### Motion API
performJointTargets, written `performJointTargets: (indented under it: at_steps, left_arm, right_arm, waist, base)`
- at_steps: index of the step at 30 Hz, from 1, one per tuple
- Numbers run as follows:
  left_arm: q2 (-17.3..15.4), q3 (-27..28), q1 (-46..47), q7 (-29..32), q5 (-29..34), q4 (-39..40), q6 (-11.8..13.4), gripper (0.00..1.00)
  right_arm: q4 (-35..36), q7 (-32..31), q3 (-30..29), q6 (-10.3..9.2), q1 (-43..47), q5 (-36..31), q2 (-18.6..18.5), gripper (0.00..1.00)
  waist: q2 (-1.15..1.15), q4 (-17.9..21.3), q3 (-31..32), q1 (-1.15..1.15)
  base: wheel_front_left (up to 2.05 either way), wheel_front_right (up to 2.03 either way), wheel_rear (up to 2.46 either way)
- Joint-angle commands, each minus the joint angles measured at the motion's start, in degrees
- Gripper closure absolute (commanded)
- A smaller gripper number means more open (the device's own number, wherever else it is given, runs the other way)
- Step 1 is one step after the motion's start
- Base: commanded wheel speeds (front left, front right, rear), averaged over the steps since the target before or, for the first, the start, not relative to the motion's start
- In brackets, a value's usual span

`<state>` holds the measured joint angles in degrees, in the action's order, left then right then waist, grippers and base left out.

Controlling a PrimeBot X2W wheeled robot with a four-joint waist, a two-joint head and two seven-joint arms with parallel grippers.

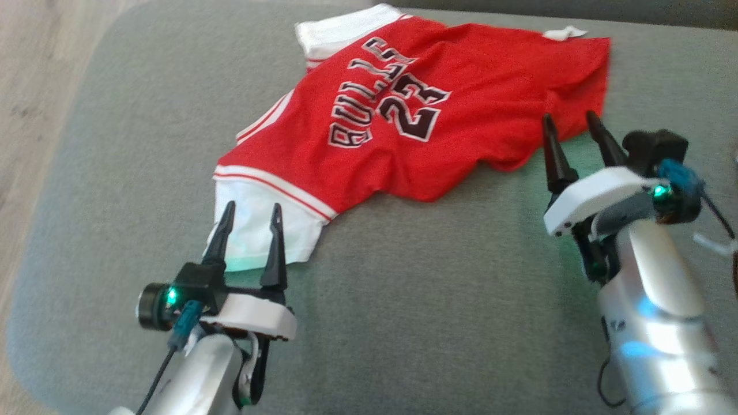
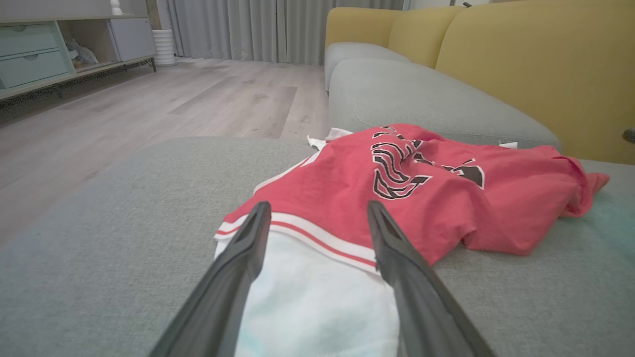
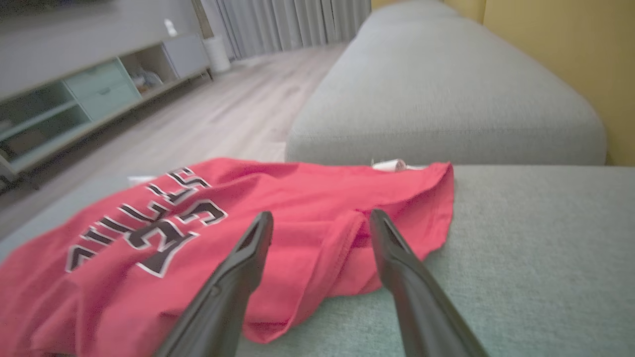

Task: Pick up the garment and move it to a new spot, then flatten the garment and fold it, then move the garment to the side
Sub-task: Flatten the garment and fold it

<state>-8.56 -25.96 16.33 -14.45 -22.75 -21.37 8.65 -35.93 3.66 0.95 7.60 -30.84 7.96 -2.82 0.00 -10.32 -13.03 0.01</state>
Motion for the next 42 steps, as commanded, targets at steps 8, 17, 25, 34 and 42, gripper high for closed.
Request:
performJointTargets:
  at_steps: [8, 17, 25, 34, 42]
  left_arm:
    - [1.8, 3.3, 2.1, -0.5, 1.5, -0.3, -1.8, 0.0]
    - [3.5, 5.8, 1.5, -0.5, 3.1, -1.2, -3.3, 0.0]
    - [4.7, 7.1, 1.9, -0.5, 4.4, -1.4, -4.5, 0.0]
    - [4.8, 9.6, 0.9, -0.5, 6.1, -2.1, -5.3, 0.0]
    - [5.0, 10.1, -2.2, -0.5, 6.9, -2.8, -5.9, 0.0]
  right_arm:
    - [-11.4, -3.5, -11.9, -0.11, -7.6, -14.8, -0.1, 0.0]
    - [-21.7, -0.7, -15.2, -0.11, -12.1, -14.7, -0.1, 0.0]
    - [-27.6, 4.6, -12.4, -0.11, -16.7, -12.9, -0.1, 1.0]
    - [-22.1, 11.1, -7.2, -0.11, -15.5, -14.4, -0.1, 1.0]
    - [-7.6, 11.3, -1.3, -0.11, -7.8, -15.6, -2.8, 1.0]
  waist:
    - [0.0, -4.5, -1.9, -0.01]
    - [0.0, -5.4, -2.0, -0.01]
    - [0.0, -5.7, -3.4, -0.01]
    - [0.0, -2.2, 0.4, -0.01]
    - [0.0, 0.9, 6.9, -0.01]
  base:
    - [0.0, 0.0, 0.0]
    - [0.0, 0.0, 0.0]
    - [0.0, 0.0, 0.0]
    - [0.0, 0.0, 0.0]
    - [0.0, 0.0, 0.0]
